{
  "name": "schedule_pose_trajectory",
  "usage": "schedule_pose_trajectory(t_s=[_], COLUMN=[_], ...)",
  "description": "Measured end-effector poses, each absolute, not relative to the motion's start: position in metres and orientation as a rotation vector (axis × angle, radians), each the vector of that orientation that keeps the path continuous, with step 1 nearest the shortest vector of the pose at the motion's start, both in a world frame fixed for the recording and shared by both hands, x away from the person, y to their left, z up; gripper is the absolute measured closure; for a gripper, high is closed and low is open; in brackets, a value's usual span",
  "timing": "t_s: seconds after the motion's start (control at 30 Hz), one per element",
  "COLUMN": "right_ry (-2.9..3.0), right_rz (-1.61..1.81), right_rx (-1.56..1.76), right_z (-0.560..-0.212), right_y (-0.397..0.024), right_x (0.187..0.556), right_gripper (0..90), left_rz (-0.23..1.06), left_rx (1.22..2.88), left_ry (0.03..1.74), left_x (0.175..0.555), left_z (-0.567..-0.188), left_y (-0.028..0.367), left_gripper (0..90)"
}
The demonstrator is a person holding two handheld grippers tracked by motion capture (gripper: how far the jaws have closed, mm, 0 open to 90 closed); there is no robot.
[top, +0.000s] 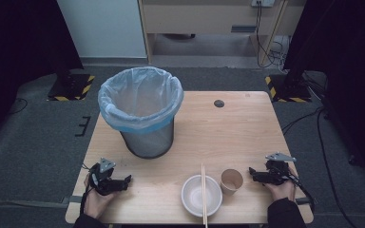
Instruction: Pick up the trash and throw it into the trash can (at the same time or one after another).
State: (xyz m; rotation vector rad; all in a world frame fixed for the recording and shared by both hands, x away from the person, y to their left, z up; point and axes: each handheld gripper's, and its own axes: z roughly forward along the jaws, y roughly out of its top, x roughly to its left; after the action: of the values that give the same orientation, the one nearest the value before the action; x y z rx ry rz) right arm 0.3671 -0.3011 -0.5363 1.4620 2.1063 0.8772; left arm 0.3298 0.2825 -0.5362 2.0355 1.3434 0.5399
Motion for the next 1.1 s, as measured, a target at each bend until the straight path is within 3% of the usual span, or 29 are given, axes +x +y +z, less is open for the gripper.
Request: schedule_pose_trajectory(t_s=[0.63,1.1], right_ry=[1.974,1.899], right_rz=[1.077,1.257], right_rx=[1.425,1.342], right_z=[-0.506,-0.462], right_y=[-0.308,-0.310], right_x=[0.359,0.346], right_gripper=[7.7,11.9], left_rz=[0.541,0.542], left_rx=[2.038,2.037], left_ry=[1.342,1.345], left_x=[0.328,0.328], left_z=[-0.536,-0.536], left_y=[0.283,0.282], left_gripper=[0.0,0.0])
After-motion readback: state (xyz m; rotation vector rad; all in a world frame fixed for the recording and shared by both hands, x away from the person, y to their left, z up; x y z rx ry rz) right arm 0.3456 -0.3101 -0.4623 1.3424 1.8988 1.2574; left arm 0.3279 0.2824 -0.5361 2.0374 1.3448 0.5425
